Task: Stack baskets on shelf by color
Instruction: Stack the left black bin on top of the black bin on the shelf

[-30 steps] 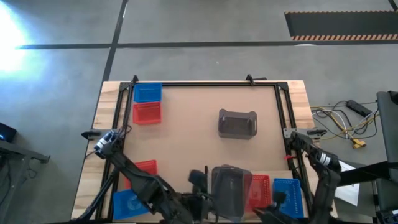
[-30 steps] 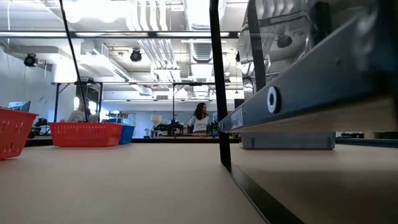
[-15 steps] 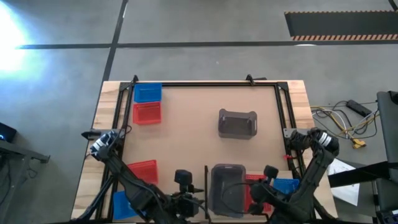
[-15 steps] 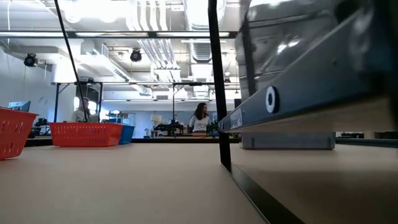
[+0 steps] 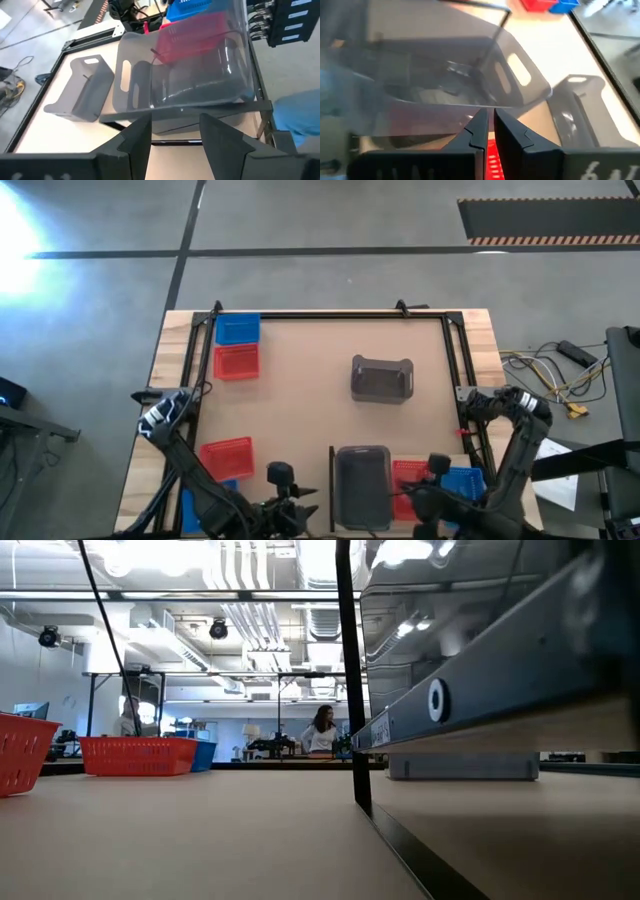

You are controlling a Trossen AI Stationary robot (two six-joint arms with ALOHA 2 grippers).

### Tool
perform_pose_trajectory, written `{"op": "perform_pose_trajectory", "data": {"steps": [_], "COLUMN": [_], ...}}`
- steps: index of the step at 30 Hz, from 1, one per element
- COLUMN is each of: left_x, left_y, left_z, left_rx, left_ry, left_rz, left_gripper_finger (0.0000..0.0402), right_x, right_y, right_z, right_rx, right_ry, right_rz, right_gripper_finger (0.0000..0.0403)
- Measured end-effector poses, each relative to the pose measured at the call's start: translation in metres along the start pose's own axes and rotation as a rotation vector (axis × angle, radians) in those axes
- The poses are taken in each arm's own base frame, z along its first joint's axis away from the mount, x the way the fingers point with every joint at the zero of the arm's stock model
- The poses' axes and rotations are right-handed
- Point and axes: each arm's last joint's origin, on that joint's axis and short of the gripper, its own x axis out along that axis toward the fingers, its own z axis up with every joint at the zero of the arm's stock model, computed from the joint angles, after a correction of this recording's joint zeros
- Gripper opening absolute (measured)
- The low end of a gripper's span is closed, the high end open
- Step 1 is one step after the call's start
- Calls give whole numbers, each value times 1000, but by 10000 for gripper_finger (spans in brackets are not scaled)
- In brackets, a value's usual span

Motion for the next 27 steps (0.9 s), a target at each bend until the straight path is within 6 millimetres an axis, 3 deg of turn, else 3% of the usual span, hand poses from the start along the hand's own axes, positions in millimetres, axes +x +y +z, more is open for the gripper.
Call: {"op": "perform_pose_trajectory", "data": {"steps": [5, 9, 17, 27], "left_x": [-1, 3, 4, 8], "left_y": [-6, -8, -8, -9], "left_z": [-12, -18, -19, -25], "left_rx": [13, -6, -4, -12], "left_ry": [-14, -9, -14, -6], "left_rz": [47, 69, 80, 91], "left_gripper_finger": [151, 151, 151, 151], "right_x": [-24, -27, 12, 34], "right_y": [-2, 2, 0, 1], "right_z": [24, 48, 88, 98], "right_rx": [19, 8, -28, 7], "right_ry": [-36, -40, 37, 98], "right_rz": [99, 233, 474, 604], "right_gripper_finger": [37, 85, 192, 210]}}
